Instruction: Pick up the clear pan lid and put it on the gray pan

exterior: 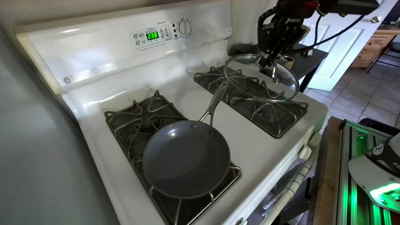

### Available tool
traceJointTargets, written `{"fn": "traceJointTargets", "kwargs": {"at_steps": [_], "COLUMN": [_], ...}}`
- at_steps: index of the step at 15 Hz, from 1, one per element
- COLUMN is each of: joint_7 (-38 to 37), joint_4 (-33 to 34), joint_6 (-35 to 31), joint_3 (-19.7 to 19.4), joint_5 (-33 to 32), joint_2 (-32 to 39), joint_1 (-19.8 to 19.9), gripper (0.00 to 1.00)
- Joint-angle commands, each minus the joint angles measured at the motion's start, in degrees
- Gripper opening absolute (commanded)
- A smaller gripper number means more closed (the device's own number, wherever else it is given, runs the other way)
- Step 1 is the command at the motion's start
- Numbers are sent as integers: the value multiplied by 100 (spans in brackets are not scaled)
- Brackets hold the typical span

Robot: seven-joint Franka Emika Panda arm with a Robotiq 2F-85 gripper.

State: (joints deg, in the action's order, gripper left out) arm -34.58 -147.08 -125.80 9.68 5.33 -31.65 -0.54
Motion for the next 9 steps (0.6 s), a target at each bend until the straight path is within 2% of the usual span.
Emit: {"fn": "traceJointTargets", "kwargs": {"at_steps": [1, 6, 9], "joint_7": [-78, -335, -505], "joint_4": [625, 1420, 1845], "joint_6": [63, -90, -183], "joint_3": [429, 1158, 1459], "joint_5": [89, -270, -553], "joint_2": [308, 1014, 1579], "joint_1": [-279, -503, -606], "gripper": [2, 2, 2]}}
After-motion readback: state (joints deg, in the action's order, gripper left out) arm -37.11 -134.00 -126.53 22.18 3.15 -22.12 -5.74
